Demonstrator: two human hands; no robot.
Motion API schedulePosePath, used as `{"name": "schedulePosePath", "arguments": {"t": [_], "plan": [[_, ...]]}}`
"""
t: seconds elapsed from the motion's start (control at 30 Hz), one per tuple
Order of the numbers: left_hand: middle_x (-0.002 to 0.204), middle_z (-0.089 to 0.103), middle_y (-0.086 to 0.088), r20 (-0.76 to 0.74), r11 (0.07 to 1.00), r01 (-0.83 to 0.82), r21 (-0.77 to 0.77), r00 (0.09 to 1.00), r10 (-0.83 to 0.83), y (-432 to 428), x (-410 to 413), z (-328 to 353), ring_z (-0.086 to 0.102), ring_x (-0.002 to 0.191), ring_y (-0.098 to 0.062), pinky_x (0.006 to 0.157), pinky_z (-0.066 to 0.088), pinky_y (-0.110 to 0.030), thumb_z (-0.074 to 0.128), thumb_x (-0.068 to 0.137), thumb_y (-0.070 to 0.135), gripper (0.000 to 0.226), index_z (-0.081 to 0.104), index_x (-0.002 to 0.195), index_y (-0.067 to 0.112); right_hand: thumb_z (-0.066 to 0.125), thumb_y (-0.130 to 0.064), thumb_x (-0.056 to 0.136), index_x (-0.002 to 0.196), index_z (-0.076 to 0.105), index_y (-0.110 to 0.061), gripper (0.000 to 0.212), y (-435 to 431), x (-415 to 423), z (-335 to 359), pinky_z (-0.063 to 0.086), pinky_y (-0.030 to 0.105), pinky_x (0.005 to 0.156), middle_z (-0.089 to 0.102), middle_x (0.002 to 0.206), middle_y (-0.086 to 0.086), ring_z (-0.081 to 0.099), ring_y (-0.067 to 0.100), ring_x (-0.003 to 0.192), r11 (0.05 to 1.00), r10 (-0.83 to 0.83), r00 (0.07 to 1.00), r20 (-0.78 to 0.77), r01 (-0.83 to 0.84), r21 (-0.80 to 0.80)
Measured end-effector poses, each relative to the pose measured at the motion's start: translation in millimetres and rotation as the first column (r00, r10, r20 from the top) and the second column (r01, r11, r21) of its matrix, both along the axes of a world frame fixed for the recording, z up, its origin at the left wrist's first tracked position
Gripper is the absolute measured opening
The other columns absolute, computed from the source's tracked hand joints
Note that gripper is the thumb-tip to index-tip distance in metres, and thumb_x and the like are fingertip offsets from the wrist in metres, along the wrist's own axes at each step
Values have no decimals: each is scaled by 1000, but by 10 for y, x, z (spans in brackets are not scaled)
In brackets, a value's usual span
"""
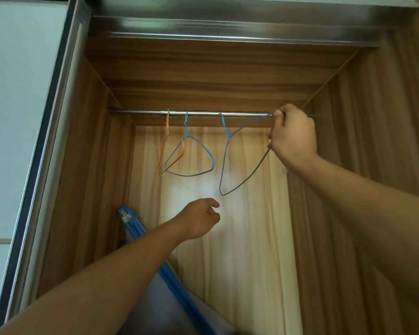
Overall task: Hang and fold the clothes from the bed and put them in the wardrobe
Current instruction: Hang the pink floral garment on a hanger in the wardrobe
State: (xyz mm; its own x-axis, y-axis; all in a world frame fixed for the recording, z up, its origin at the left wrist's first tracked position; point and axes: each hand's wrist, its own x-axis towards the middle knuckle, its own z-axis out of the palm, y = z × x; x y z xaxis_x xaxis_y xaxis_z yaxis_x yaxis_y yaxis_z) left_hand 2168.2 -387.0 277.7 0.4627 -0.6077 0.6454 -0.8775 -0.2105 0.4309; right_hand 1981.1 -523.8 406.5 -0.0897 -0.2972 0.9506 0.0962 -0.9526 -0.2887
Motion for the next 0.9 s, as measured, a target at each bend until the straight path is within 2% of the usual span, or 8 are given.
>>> {"name": "schedulePosePath", "arguments": {"t": [0.23, 0.33, 0.43, 0.53, 0.67, 0.77, 0.83, 0.9], "plan": [[139, 51, -10, -118, 997, -69, -26, 991, 65, -167, -36, -155, 57, 115, -22, 86, 37, -22, 48, 102, 46, 58, 44, 146, 9, 47, -31, 99, 108, 70, -15, 30, -92, -146, -426, 44, 35, 79, 72, 106, 16, 63, 38, 105, 992, -82, 988, -132, 95, 89], [95, 59, -3, -313, 999, -39, -8, 949, 34, -221, -69, -321, 55, 80, -14, 67, 38, -27, 41, 101, 54, 63, 52, 132, 0, 51, -21, 98, 95, 72, -15, 22, -221, -111, -765, 39, 27, 73, 70, 94, 6, 62, 27, 97, 978, 67, 982, -176, -29, 207], [102, 65, -8, -517, 993, 25, -113, 852, -80, -255, -59, -520, 59, 82, -15, 64, 40, -27, 43, 102, 51, 41, 57, 109, 13, 53, -15, 97, 89, 68, -19, 18, -365, -66, -1166, 34, 24, 65, 63, 87, 3, 57, 20, 85, 930, 170, 976, -137, -112, 351], [87, 62, -8, -604, 964, -28, -265, 784, -144, -273, 1, -736, 55, 63, -16, 56, 38, -26, 48, 102, 41, 32, 58, 95, 12, 50, -17, 91, 88, 64, -16, 15, -602, 48, -1656, 42, 29, 58, 62, 80, 8, 56, 26, 67, 827, 247, 963, -111, -150, 542], [69, 47, -4, -563, 974, -39, -221, 821, -95, -288, 122, -1016, 38, 49, -13, 37, 24, -15, 51, 98, 20, 20, 47, 78, 17, 35, -14, 99, 106, 59, -10, 25, -871, 235, -2437, 43, 22, 41, 65, 81, 11, 56, 23, 45, 632, 370, 911, -180, -105, 768], [66, 43, -4, -440, 995, -35, -92, 898, -9, -290, 219, -1158, 36, 52, -14, 44, 26, -20, 48, 94, 11, 19, 45, 75, 15, 36, -22, 105, 117, 54, -7, 26, -1020, 405, -3073, 45, 24, 40, 65, 88, 15, 54, 24, 47, 532, 485, 845, -226, -80, 843], [70, 45, -6, -337, 998, -58, 5, 940, 56, -308, 253, -1250, 40, 59, -17, 52, 30, -26, 48, 94, 11, 13, 50, 81, 13, 42, -38, 106, 115, 51, -10, 32, -1065, 511, -3515, 45, 27, 50, 62, 92, 15, 53, 26, 60, 552, 525, 778, -345, -3, 834], [76, 53, -7, -236, 987, -107, 116, 963, 132, -328, 277, -1360, 48, 66, -19, 59, 38, -29, 47, 97, 16, 14, 54, 87, 11, 50, -60, 97, 121, 50, -11, 54, -1122, 597, -4006, 46, 32, 63, 61, 101, 13, 57, 28, 79, 688, 487, 610, -625, 173, 705]]}}
